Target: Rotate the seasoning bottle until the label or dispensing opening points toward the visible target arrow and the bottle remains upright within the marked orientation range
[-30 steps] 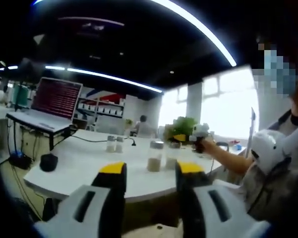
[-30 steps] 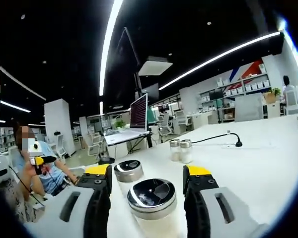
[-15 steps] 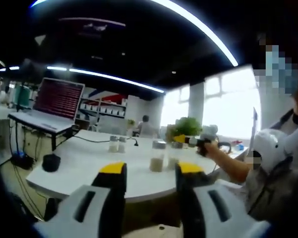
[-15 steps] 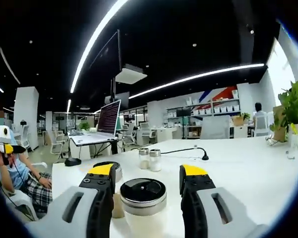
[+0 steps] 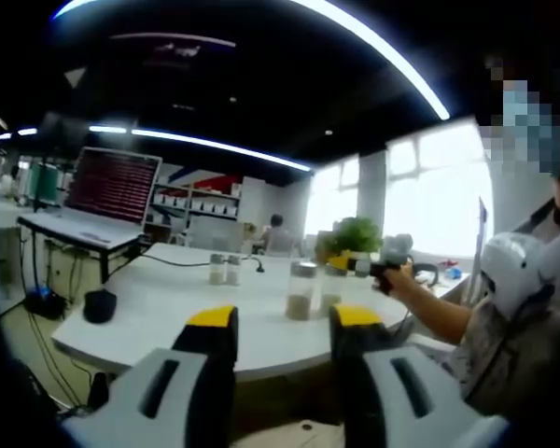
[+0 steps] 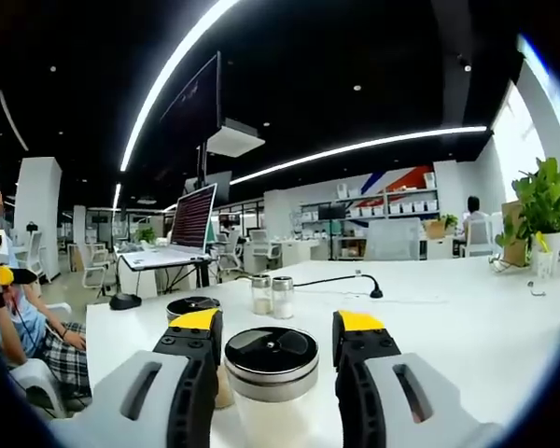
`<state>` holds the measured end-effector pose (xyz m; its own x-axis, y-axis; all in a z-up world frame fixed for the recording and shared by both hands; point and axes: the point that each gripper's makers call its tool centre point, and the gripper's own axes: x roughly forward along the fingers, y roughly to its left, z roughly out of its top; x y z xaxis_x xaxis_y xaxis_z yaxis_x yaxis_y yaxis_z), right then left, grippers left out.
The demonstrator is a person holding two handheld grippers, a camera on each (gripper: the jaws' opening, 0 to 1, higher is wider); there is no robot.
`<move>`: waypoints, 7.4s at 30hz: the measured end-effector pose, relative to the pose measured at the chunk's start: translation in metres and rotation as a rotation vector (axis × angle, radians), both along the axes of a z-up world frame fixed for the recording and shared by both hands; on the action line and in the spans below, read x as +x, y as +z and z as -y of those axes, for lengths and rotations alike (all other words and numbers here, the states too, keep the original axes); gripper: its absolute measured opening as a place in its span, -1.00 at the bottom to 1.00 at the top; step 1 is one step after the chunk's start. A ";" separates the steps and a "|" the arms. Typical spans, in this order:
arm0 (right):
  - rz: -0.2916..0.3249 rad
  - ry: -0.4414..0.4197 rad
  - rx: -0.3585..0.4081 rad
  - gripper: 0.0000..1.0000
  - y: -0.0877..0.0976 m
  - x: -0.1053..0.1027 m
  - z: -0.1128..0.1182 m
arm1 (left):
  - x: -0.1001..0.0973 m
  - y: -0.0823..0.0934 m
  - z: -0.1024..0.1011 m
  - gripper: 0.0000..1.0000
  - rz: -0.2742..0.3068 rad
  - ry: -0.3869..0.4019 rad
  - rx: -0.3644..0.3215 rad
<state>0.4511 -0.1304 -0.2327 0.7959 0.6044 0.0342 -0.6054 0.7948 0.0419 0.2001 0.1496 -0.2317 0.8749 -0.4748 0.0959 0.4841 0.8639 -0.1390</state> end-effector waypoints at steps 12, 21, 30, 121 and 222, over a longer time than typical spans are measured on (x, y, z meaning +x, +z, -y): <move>-0.015 0.060 0.046 -0.17 -0.004 -0.003 -0.004 | -0.003 0.001 -0.002 -0.19 0.005 0.002 0.004; -0.045 0.134 0.029 -0.19 -0.005 -0.006 -0.004 | -0.005 0.003 0.001 -0.19 0.015 0.002 0.014; -0.029 0.253 0.039 -0.20 -0.006 -0.013 -0.008 | -0.006 0.002 0.004 -0.19 0.012 -0.005 0.021; 0.022 0.148 0.044 0.02 0.001 -0.023 0.002 | -0.007 0.010 0.001 -0.17 0.040 0.009 0.022; -0.056 0.205 0.131 0.14 -0.005 -0.028 -0.001 | -0.008 0.004 0.010 -0.16 0.013 -0.026 0.016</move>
